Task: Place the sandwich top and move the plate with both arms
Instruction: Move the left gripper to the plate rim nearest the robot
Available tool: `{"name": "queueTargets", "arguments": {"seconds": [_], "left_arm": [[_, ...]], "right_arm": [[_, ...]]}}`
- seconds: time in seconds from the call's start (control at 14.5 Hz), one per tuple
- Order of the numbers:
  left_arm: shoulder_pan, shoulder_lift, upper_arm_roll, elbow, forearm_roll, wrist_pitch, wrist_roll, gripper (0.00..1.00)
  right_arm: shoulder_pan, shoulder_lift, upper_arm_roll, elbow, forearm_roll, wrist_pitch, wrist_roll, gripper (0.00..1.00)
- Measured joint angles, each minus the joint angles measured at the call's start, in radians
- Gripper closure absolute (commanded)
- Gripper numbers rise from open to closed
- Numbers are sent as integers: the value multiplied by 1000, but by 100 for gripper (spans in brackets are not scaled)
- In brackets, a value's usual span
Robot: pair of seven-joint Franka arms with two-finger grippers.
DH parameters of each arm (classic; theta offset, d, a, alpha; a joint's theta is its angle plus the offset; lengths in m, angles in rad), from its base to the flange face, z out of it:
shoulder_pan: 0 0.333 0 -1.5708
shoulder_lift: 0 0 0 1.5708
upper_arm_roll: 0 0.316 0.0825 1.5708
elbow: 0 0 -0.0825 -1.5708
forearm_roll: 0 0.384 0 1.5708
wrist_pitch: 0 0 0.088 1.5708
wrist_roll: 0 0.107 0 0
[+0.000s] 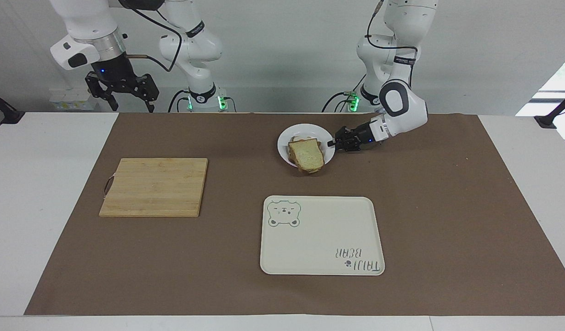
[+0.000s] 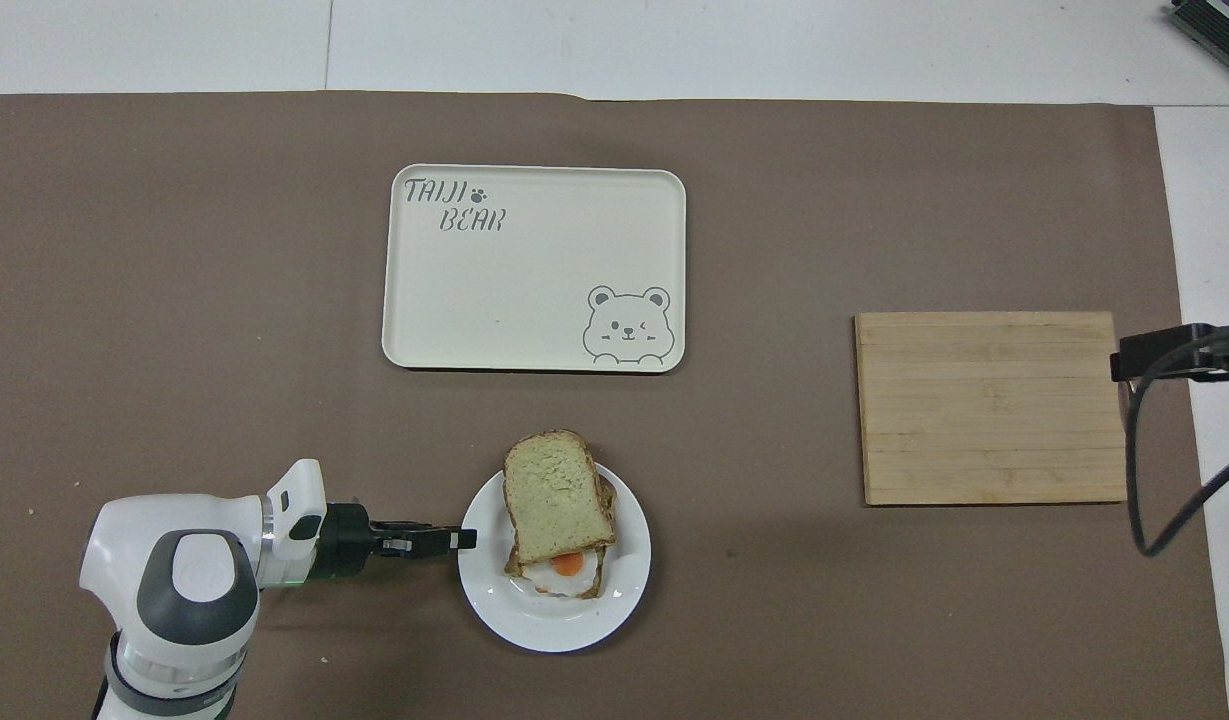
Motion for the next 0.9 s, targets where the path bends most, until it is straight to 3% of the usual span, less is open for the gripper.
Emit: {"name": "queueTargets", "arguments": {"seconds": [0.07,0.14,0.69,0.9], "left_arm": [[-10,3,0,-2,-14,7,0,97],[-20,4,0,-4,-30,10,0,100],[-30,4,5,-19,-67,4,1,100],[14,5,13,18,-69,-46,0,100]], "right_arm": [[0,0,-2,0,9,-5,0,0],[0,0,-4,0,17,-8,0,0],[0,-2,-5,-3,18,-13,-16,0],[0,-4,-3,-6,14,-15,-17,0]]}}
